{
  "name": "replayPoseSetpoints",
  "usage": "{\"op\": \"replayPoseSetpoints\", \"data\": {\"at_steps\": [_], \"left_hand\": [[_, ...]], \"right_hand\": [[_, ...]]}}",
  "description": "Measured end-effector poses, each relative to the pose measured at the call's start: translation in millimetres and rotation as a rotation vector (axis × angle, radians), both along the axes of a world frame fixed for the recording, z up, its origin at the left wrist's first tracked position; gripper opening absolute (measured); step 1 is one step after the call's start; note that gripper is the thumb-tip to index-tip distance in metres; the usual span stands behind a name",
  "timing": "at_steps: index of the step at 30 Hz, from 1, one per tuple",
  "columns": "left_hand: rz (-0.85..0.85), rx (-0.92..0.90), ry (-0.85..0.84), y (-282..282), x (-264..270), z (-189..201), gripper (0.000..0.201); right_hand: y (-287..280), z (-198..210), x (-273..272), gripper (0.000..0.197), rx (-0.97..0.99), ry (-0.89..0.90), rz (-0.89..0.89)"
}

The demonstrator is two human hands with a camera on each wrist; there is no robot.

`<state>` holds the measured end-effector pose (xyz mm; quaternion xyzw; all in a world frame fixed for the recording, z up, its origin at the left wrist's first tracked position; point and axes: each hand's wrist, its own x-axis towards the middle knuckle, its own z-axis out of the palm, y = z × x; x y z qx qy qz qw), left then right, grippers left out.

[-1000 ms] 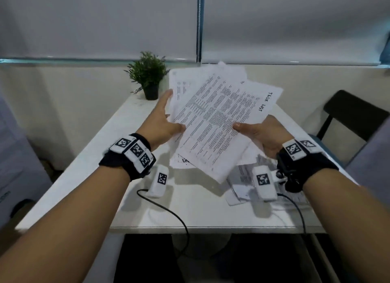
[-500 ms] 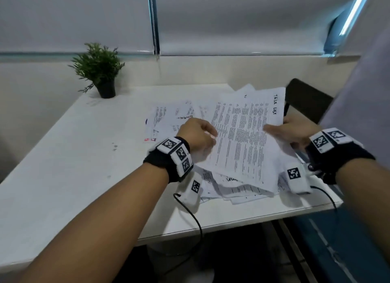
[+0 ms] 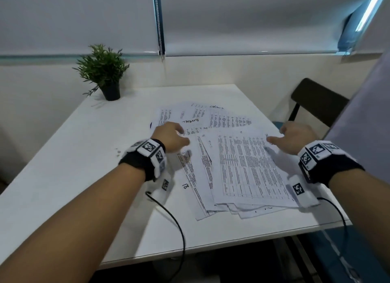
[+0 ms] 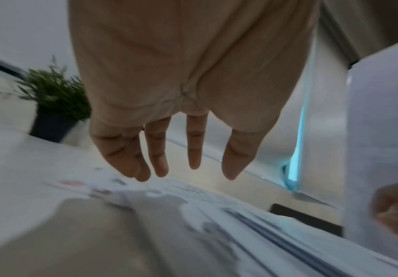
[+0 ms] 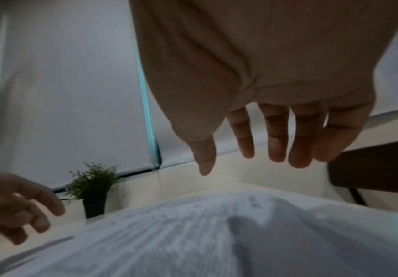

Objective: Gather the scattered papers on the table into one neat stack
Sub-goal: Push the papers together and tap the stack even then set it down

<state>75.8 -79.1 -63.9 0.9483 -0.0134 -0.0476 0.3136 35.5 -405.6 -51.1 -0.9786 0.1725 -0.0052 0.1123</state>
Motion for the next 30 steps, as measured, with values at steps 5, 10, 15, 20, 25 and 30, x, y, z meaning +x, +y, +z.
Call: {"op": "replayPoseSetpoints", "data": {"at_steps": [5,10,15,20,25,30], "left_hand": [[0.165,0.19,0.097,40.1,45.8,1.5,0.059],[0.217,0.266,0.135,40.9,80.9,-6.0,0.052],[0.172,0.337,0.162,18.7,112.2,-2.0,0.052],[0.119,0.323,0.193,-8.1,146.3,-7.7,0.038],[0.105,0.281,0.206,-32.3,158.8,-13.0,0.095],[0.038,0.37,0.207,-42.6,153.5,-11.8,0.066]], "right_hand": [[51.5,20.5,25.7,0.046,0.101,-0.029,0.213],[99.0,16.2,62.9,0.055,0.057,0.176,0.316],[79.7,-3.3,95.4,0.08,-0.106,0.315,0.239],[62.0,-25.8,117.3,0.103,-0.166,0.413,0.27],[57.8,-31.6,127.1,0.106,-0.195,0.399,0.305],[41.0,-26.2,113.6,0.109,-0.136,0.351,0.226]]}}
